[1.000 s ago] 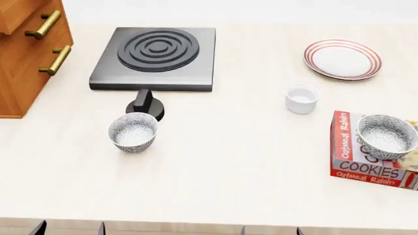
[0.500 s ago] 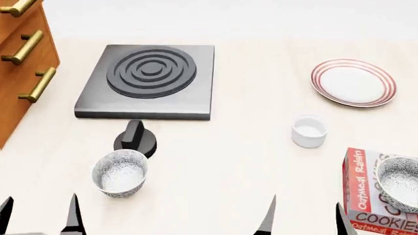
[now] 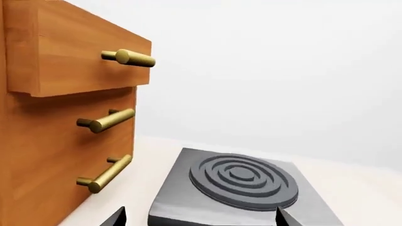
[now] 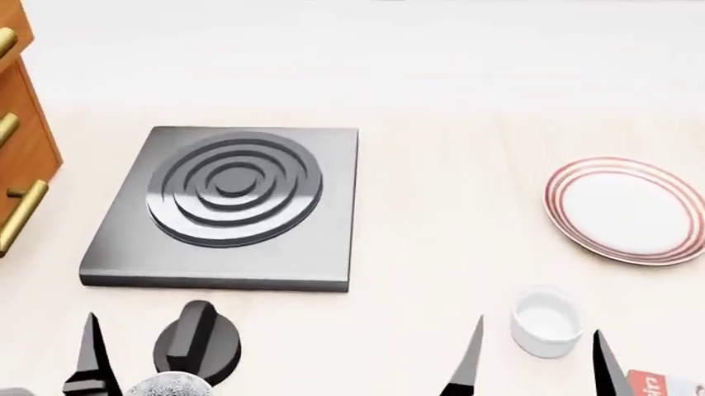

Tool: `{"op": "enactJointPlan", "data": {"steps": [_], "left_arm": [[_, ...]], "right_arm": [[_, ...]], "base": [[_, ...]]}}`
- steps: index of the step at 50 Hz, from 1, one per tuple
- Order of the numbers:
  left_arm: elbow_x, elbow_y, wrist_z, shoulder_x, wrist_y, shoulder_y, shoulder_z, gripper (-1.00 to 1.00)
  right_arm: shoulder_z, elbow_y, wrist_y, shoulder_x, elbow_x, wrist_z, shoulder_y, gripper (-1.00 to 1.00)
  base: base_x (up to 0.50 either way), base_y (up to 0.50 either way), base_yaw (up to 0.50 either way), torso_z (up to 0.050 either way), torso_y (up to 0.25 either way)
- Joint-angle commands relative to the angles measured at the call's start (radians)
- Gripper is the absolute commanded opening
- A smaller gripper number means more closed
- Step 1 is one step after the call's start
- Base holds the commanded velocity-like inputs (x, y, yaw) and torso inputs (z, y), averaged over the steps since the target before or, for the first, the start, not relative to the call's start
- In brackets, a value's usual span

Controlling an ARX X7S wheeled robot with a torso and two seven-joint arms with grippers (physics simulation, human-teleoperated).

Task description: Pick the akita bowl on the cookies box and place it on the plate.

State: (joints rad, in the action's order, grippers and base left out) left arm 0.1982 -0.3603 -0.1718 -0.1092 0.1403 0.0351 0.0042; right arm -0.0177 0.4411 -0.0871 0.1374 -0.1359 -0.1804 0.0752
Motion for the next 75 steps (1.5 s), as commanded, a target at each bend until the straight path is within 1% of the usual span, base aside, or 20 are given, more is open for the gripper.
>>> {"op": "enactJointPlan", "data": {"steps": [1, 20, 24, 25, 28, 30, 35, 51, 57, 62, 68, 70, 71, 75], "left_arm": [[0.025, -0.01, -0.024, -0.007, -0.008, 0.002, -0.005, 1.0], [0.034, -0.011, -0.036, -0.028, -0.031, 0.009, 0.017, 1.0], [0.026, -0.005, -0.037, -0.031, -0.054, 0.011, 0.023, 1.0], [0.029, -0.006, -0.035, -0.032, -0.056, 0.014, 0.025, 1.0], [0.056, -0.007, -0.008, -0.042, -0.081, 0.02, 0.026, 1.0], [0.054, -0.011, -0.013, -0.044, -0.083, 0.023, 0.024, 1.0], [0.081, -0.013, -0.019, -0.05, -0.052, 0.013, 0.019, 1.0], [0.105, -0.019, -0.031, -0.062, -0.04, 0.009, 0.024, 1.0], [0.098, -0.013, -0.033, -0.065, -0.059, 0.007, 0.028, 1.0], [0.108, -0.004, -0.037, -0.071, -0.026, -0.005, 0.037, 1.0], [0.111, -0.007, -0.046, -0.072, -0.035, -0.002, 0.034, 1.0], [0.099, -0.006, -0.05, -0.075, -0.032, -0.001, 0.042, 1.0], [0.1, -0.006, -0.039, -0.076, -0.054, 0.013, 0.044, 1.0], [0.101, -0.009, -0.043, -0.079, -0.055, 0.014, 0.046, 1.0]], "right_arm": [[0.009, 0.023, 0.005, 0.01, -0.029, -0.015, 0.007, 1.0], [-0.004, 0.025, 0.047, 0.028, -0.013, -0.034, 0.017, 1.0], [0.029, 0.029, 0.05, 0.022, -0.095, -0.031, 0.017, 1.0], [0.025, 0.025, 0.04, 0.025, -0.071, -0.043, 0.009, 1.0], [0.008, 0.025, 0.075, 0.025, -0.022, -0.054, 0.02, 1.0], [-0.003, 0.025, 0.087, 0.027, -0.01, -0.053, 0.028, 1.0], [-0.014, 0.03, 0.086, 0.036, -0.008, -0.049, 0.03, 1.0], [-0.021, 0.047, 0.072, 0.052, -0.015, -0.062, 0.03, 1.0], [-0.023, 0.047, 0.069, 0.058, -0.017, -0.067, 0.027, 1.0], [-0.024, 0.039, 0.078, 0.061, -0.02, -0.067, 0.026, 1.0], [-0.023, 0.045, 0.082, 0.065, -0.024, -0.072, 0.029, 1.0], [-0.023, 0.05, 0.083, 0.067, -0.027, -0.073, 0.031, 1.0], [-0.002, 0.091, 0.081, 0.078, -0.045, -0.075, 0.041, 1.0], [-0.002, 0.095, 0.075, 0.082, -0.05, -0.077, 0.041, 1.0]], "base": [[0.5, 0.0, 0.0, 0.0, 0.0], [0.5, 0.0, 0.0, 0.0, 0.001], [0.5, 0.0, 0.0, 0.0, 0.0], [0.16, 0.0, 0.0, 0.0, 0.0], [0.0, 0.0, 0.0, 0.0, 0.0], [0.0, 0.0, 0.0, 0.05, 0.0], [0.0, 0.0, 0.0, 0.05, 0.0], [0.0, 0.0, 0.0, 0.05, 0.0], [0.0, 0.0, 0.0, 0.05, 0.0], [0.0, 0.0, 0.0, 0.05, 0.0], [0.0, 0.0, 0.0, 0.05, 0.0], [0.0, 0.0, 0.0, 0.0, 0.0], [-0.05, -0.5, 0.0, 0.0, 0.0], [-0.06, -0.5, 0.0, 0.0, 0.0]]}}
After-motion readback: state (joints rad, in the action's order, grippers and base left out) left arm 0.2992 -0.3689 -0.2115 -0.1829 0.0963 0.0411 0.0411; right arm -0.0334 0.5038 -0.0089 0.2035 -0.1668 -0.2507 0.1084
